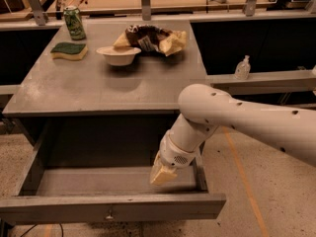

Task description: Open top drawer

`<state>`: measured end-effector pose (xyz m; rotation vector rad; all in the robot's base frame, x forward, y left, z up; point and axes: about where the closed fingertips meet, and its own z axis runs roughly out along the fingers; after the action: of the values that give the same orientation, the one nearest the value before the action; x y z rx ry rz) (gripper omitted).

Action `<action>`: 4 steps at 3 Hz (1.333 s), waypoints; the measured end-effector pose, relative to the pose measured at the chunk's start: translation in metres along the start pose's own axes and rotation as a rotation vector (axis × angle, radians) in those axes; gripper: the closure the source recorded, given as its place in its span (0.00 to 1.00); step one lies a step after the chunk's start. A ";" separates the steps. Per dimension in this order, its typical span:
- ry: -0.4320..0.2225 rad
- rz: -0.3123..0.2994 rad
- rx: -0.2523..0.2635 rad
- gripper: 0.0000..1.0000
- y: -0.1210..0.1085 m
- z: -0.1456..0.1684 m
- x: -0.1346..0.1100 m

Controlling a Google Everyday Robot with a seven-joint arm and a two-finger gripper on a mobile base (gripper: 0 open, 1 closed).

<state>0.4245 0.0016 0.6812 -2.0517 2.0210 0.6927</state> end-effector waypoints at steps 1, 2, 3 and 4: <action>-0.071 -0.002 0.104 1.00 -0.016 -0.036 -0.004; -0.132 0.008 0.183 1.00 -0.022 -0.090 0.001; -0.201 0.012 0.242 1.00 -0.015 -0.153 0.010; -0.266 -0.008 0.355 1.00 0.000 -0.215 0.010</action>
Offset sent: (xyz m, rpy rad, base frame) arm 0.0612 -0.0812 0.1337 0.1947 -0.2223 -0.1860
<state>0.4669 -0.1017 0.8651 -1.6705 1.8299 0.5268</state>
